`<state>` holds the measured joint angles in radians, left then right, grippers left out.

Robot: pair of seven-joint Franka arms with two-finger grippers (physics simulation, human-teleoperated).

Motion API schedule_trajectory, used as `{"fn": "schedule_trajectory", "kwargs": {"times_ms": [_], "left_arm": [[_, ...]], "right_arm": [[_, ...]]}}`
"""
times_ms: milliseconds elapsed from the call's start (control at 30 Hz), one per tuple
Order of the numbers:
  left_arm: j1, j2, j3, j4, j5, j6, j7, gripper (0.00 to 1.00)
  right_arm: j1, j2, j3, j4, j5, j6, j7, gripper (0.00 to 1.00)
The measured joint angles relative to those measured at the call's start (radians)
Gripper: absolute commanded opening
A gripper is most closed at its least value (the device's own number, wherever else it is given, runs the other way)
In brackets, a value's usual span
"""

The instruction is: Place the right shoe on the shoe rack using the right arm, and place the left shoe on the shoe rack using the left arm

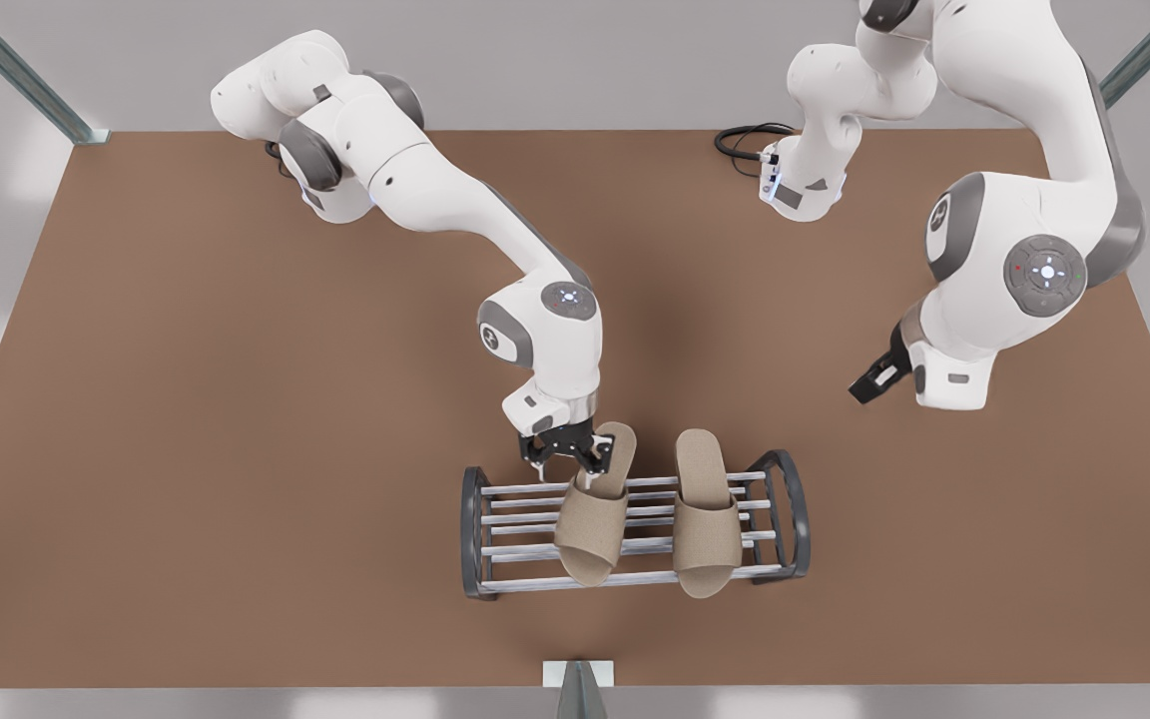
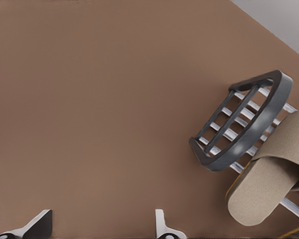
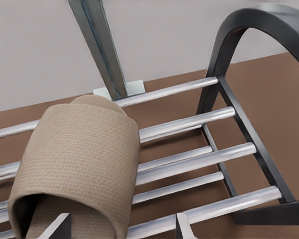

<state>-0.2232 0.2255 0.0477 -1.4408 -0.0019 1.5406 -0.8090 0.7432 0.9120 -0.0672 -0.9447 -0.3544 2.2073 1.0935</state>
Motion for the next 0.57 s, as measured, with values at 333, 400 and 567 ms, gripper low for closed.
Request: {"fn": "schedule_trajectory", "kwargs": {"times_ms": [333, 400, 567], "left_arm": [[0.0, -0.001, 0.0, 0.0, -0.002, -0.023, 0.38, 1.0], [0.001, 0.0, 0.0, 0.0, -0.002, -0.024, 0.434, 1.0], [0.0, 0.0, -0.001, 0.0, -0.001, -0.024, 0.545, 1.0]], "right_arm": [[-0.446, -0.503, 0.054, -0.235, 0.307, -0.401, -0.167, 1.0], [-0.644, -0.641, 0.168, -0.406, 0.297, -0.481, -0.258, 1.0], [-0.755, -0.701, 0.217, -0.452, 0.275, -0.612, -0.447, 1.0]]}}
